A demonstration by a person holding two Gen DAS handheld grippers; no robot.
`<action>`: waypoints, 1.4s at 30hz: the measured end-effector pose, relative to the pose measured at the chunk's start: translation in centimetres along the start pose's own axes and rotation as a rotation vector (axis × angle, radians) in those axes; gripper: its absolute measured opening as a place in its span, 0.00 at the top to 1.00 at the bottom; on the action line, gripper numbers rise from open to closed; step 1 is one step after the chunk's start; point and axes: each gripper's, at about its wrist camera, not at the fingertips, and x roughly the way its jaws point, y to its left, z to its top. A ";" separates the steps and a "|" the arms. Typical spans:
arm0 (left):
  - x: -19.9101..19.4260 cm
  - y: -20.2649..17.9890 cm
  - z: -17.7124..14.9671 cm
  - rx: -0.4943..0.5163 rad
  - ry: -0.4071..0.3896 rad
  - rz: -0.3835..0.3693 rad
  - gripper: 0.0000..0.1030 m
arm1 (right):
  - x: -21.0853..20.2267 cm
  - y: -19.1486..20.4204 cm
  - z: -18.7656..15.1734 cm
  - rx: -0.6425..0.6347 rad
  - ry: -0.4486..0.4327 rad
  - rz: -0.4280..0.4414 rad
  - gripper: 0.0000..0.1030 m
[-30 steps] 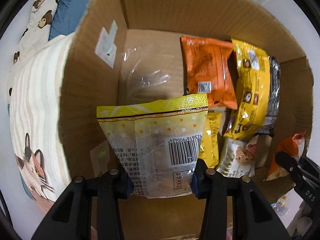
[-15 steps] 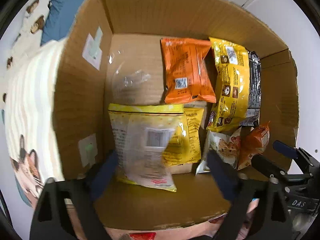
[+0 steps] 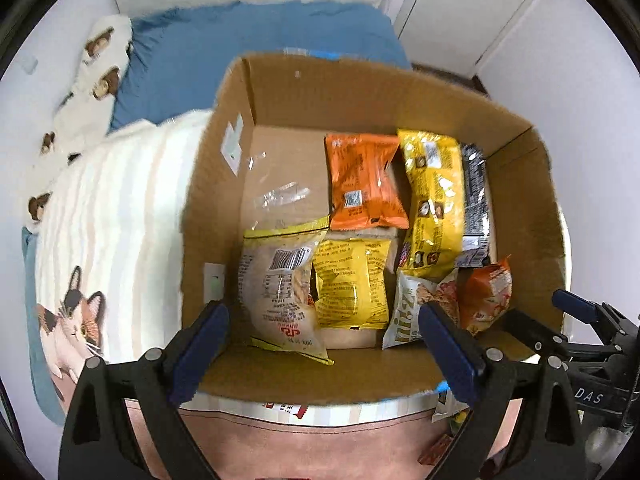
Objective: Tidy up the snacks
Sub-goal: 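Open both grippers to drop the bread bag and panda bag into the box, then grasp the small red packet with the left gripper while the right grasps the dark brown packet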
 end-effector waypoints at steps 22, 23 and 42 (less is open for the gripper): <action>-11.3 0.4 -9.9 0.018 -0.302 0.076 0.05 | -12.8 2.2 -10.0 -0.025 -0.333 -0.013 0.02; -11.7 0.3 -10.5 0.020 -0.306 0.073 0.05 | -13.2 2.3 -10.7 -0.019 -0.333 0.004 0.02; -0.5 6.9 -26.3 -0.084 0.037 0.080 0.05 | 1.8 -8.3 -26.6 0.370 0.055 0.097 0.14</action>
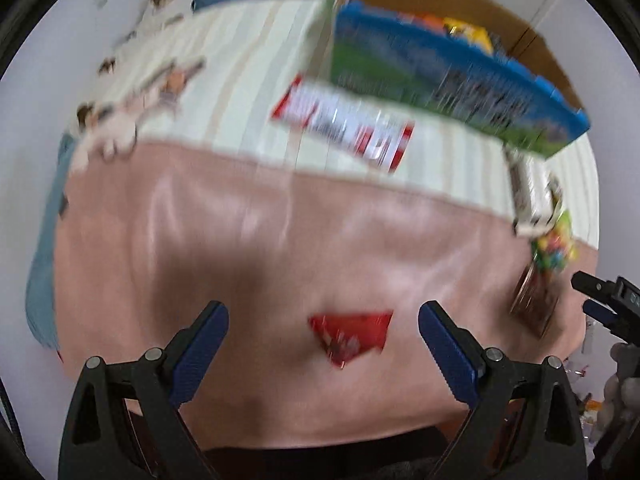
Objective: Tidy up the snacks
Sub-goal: 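Grasp the small red packet with the left gripper while the right grasps the dark brown packet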
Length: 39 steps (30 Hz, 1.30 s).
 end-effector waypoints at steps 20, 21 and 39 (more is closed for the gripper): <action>6.4 -3.9 -4.0 0.072 0.125 0.092 0.05 | 4.2 7.2 -3.2 -0.613 0.106 -0.146 0.17; 6.4 -4.4 -3.7 0.079 0.126 0.101 0.05 | 5.0 8.2 -3.2 -0.696 0.120 -0.186 0.17; 5.7 -3.0 -3.4 -0.005 0.157 0.055 0.05 | 10.0 5.8 1.6 -0.197 0.305 0.123 0.10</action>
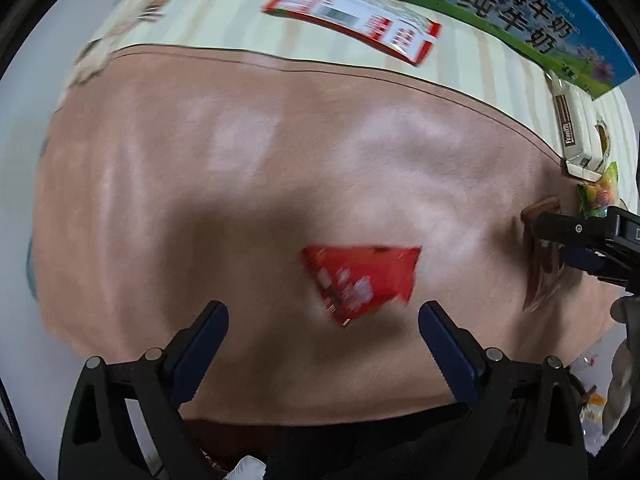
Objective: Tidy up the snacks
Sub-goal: 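Grasp the small red packet with the left gripper while the right grasps the dark brown packet, then carry both packets over the box with both grippers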
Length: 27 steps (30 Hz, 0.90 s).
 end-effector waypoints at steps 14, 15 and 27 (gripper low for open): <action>2.5 -0.3 2.7 0.109 0.022 -0.164 0.55 | -0.5 2.4 -2.9 0.013 -0.099 -0.176 0.39; 2.2 0.0 2.9 0.105 0.023 -0.175 0.56 | -1.1 2.3 -3.0 0.042 -0.106 -0.155 0.40; -4.4 1.0 7.7 0.058 -0.077 -0.292 0.56 | -11.1 1.7 -2.2 0.121 -0.227 0.050 0.40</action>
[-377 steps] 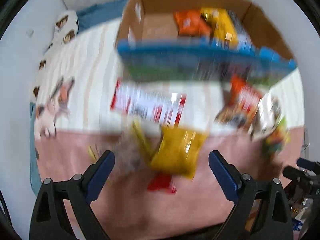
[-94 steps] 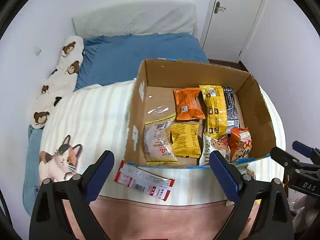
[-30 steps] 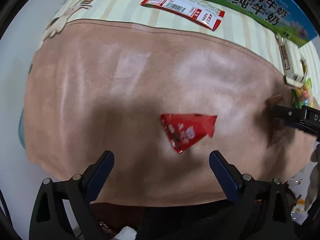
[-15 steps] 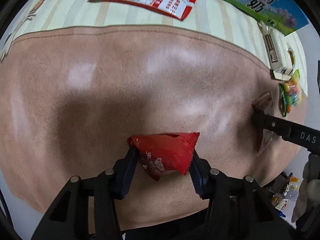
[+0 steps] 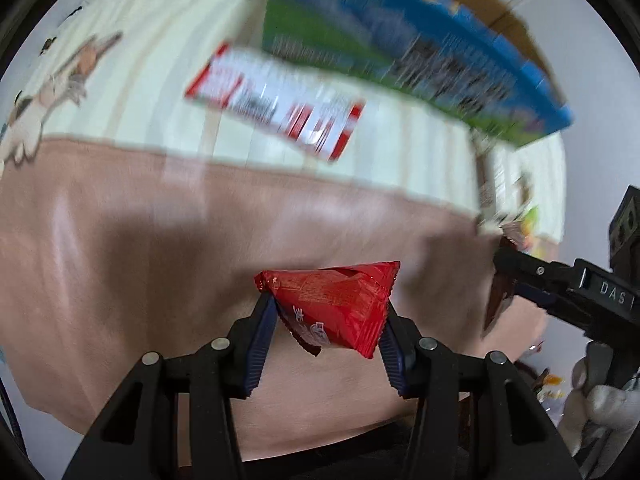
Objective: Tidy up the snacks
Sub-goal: 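Carry both packets over the box with both grippers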
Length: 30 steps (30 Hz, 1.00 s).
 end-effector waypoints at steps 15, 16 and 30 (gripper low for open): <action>-11.5 -7.5 17.8 0.045 -0.280 -0.100 0.56 | -10.9 11.2 16.9 -0.179 -0.251 0.065 0.40; -11.0 -7.8 19.7 0.045 -0.273 -0.092 0.56 | -10.6 11.1 18.9 -0.162 -0.255 0.053 0.40; 1.6 -6.3 34.1 0.026 -0.067 0.061 0.55 | 0.0 8.3 33.2 -0.070 -0.116 -0.120 0.39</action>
